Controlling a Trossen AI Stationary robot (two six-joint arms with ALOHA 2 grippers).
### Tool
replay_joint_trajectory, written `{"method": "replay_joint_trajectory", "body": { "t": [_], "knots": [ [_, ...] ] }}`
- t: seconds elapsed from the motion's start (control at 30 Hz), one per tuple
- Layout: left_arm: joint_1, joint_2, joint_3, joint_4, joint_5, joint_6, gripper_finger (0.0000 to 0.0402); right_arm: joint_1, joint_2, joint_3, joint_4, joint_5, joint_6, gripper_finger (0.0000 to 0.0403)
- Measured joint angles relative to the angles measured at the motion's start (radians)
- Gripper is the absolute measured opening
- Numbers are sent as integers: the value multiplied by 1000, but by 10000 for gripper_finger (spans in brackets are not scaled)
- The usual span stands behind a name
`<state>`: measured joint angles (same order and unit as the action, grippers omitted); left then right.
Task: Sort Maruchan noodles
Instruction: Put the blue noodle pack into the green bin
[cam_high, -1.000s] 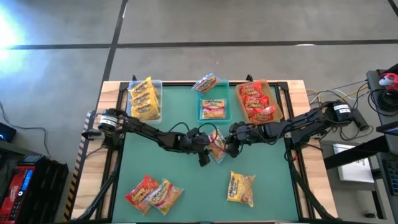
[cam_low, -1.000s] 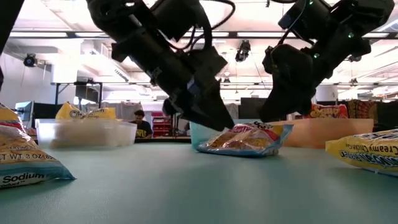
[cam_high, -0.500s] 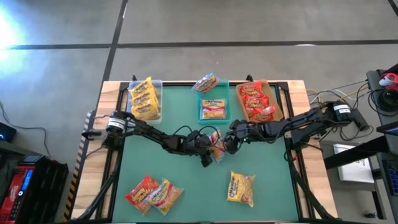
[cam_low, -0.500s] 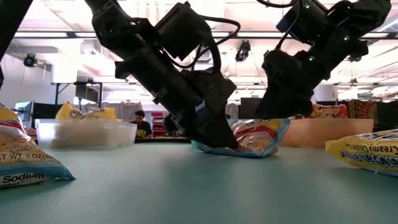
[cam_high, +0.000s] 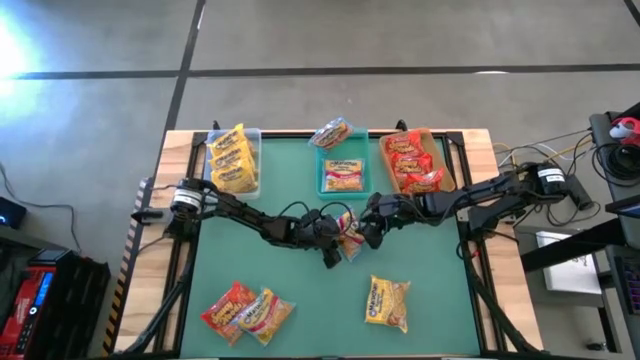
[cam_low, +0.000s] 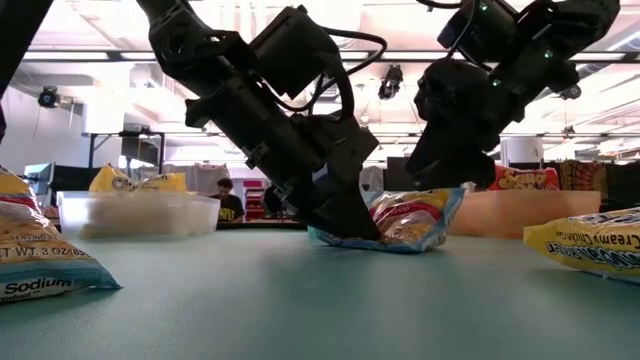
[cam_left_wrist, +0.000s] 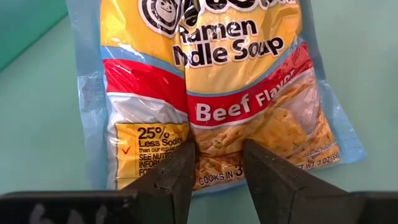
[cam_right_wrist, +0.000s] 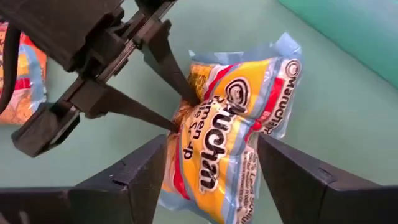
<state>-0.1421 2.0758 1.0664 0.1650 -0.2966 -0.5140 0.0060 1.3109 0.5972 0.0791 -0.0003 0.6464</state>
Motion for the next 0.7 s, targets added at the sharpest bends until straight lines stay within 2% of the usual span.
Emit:
{"method": "replay_joint_trajectory", "body": {
  "t": [0.3,0.7],
  "knots": [
    [0,0,-1,0,2,0,116,-28,49,-2,5,27,29,278],
    [0,0,-1,0,2,2,116,-26,124,-2,90,17,44,283]
  ]
}}
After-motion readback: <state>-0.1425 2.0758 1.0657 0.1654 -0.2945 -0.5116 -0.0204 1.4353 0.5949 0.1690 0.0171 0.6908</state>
